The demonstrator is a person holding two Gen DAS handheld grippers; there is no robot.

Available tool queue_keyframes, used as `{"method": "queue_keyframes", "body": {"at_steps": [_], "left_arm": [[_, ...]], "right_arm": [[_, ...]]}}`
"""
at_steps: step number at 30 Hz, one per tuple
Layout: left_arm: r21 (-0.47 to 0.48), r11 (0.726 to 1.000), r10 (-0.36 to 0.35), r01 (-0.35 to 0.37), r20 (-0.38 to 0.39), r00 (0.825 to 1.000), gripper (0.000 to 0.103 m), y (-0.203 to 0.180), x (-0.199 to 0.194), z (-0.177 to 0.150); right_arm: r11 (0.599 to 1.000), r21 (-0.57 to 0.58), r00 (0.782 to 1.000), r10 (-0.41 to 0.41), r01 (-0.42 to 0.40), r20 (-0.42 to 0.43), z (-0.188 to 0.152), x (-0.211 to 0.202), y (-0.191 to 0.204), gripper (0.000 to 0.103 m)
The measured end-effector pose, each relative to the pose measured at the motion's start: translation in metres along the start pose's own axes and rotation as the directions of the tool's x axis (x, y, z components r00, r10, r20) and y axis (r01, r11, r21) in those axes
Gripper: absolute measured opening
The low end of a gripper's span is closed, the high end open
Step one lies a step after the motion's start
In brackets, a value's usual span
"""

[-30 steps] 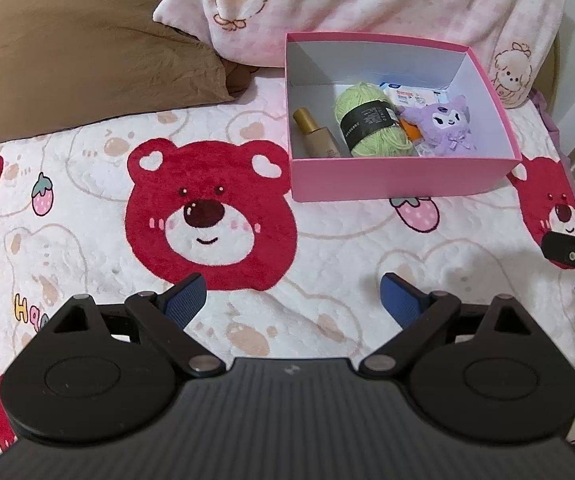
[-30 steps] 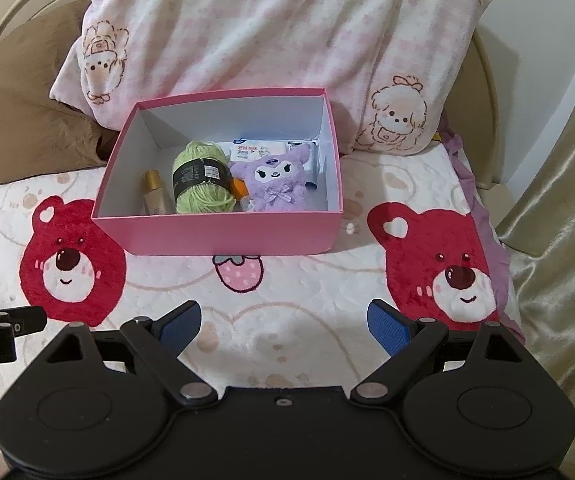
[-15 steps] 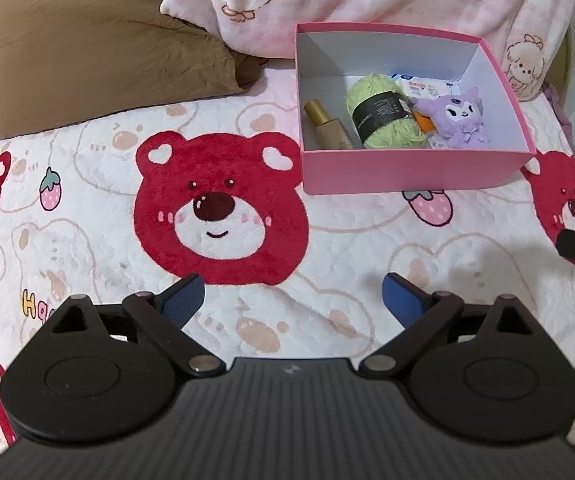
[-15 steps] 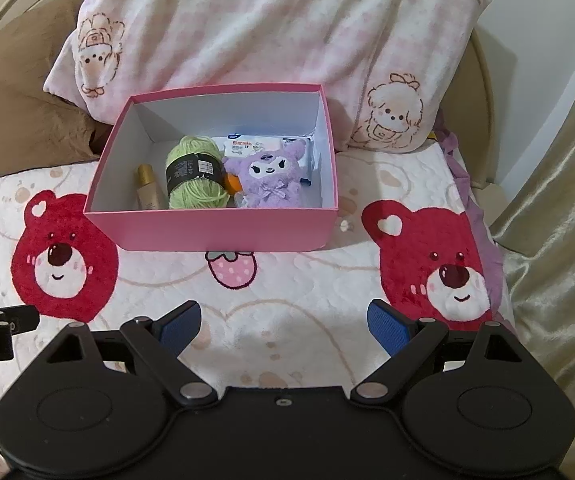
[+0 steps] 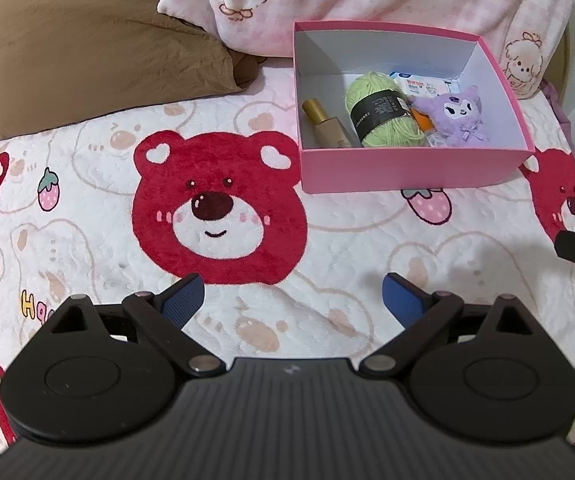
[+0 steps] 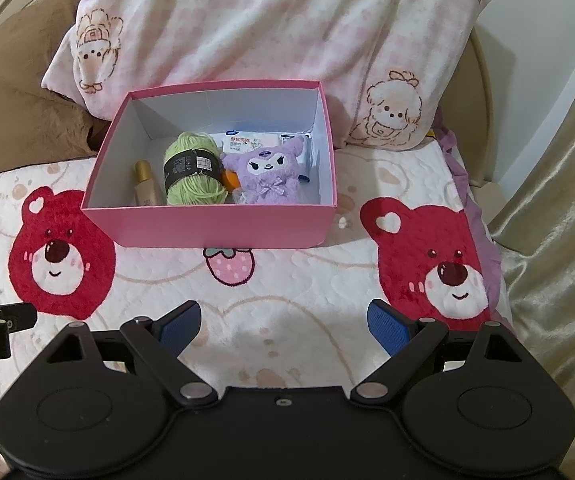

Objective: Organize objects

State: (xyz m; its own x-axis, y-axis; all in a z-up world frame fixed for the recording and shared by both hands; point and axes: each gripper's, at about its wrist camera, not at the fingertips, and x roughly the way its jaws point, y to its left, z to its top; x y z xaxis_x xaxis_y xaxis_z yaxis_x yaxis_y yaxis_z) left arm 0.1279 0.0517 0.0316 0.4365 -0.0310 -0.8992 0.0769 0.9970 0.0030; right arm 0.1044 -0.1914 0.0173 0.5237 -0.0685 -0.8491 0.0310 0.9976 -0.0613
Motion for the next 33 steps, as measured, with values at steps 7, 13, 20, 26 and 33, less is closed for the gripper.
{"method": "queue_keyframes", "body": {"at_steps": [7, 13, 20, 26, 33], "left_arm": [[0.002, 1.0, 0.001, -0.001, -0.012, 1.0, 0.097, -0.0047, 0.003, -0.0017], [0.013, 1.0, -0.001, 0.001, -0.015, 1.0, 0.097, -0.0051, 0.0044, -0.0013], [0.013, 1.0, -0.001, 0.001, -0.02, 1.0, 0.097, -0.0039, 0.0048, -0.0008], [0.022, 1.0, -0.005, 0.005, -0.023, 1.0, 0.097, -0.0039, 0.0052, -0.001], [0.015, 1.0, -0.007, 0.007, -0.021, 1.0, 0.097, -0.0042, 0.0045, -0.0013]], "right_arm": [[1.0, -0.009, 1.0, -0.003, 0.003, -0.001, 0.0004, 0.0012, 0.0015, 0.093], [1.0, -0.006, 1.0, -0.012, 0.012, -0.007, 0.0003, 0.0021, 0.0002, 0.093], [1.0, -0.01, 1.0, -0.015, 0.015, -0.011, 0.0003, 0.0034, 0.0, 0.093], [1.0, -0.008, 1.0, -0.017, 0.017, -0.012, 0.0004, 0.0031, 0.0004, 0.093], [1.0, -0.008, 1.0, -0.019, 0.018, -0.015, 0.0001, 0.0035, -0.0011, 0.093]]}}
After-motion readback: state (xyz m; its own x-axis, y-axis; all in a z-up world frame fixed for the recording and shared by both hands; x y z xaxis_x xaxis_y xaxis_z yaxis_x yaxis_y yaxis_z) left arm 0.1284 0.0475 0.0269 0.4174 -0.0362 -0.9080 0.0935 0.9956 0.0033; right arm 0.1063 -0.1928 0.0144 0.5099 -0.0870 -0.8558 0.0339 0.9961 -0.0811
